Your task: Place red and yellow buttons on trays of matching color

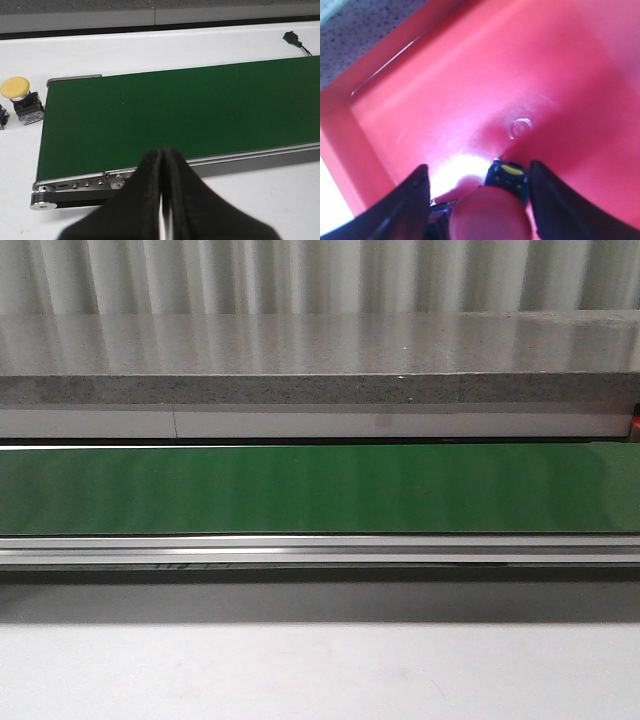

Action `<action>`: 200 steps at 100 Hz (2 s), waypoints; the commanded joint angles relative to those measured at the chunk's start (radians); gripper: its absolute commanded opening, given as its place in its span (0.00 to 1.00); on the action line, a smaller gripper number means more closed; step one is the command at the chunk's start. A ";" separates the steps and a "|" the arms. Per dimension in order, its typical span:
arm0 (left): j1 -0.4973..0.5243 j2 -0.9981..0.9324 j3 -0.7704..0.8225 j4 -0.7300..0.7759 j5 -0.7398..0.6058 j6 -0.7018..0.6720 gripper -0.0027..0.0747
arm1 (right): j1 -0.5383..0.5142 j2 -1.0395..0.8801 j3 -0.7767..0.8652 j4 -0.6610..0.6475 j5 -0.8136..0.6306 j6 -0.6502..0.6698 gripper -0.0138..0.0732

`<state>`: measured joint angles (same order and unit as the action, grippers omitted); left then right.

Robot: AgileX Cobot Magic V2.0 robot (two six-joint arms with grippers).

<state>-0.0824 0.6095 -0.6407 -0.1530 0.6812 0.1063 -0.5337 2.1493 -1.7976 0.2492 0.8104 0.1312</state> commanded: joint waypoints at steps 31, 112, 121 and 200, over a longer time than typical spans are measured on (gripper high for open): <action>-0.008 -0.002 -0.027 -0.017 -0.064 -0.001 0.01 | -0.001 -0.120 -0.028 0.000 -0.021 -0.064 0.71; -0.008 -0.002 -0.027 -0.017 -0.064 -0.001 0.01 | 0.418 -0.555 0.361 -0.177 -0.014 -0.120 0.08; -0.008 -0.002 -0.027 -0.017 -0.064 -0.001 0.01 | 0.460 -0.626 0.441 -0.176 -0.026 -0.120 0.08; -0.008 -0.002 -0.027 -0.017 -0.064 -0.001 0.01 | 0.519 -1.576 1.092 -0.171 -0.162 -0.121 0.08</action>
<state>-0.0824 0.6095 -0.6407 -0.1530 0.6812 0.1063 -0.0170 0.6696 -0.7198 0.0818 0.7151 0.0216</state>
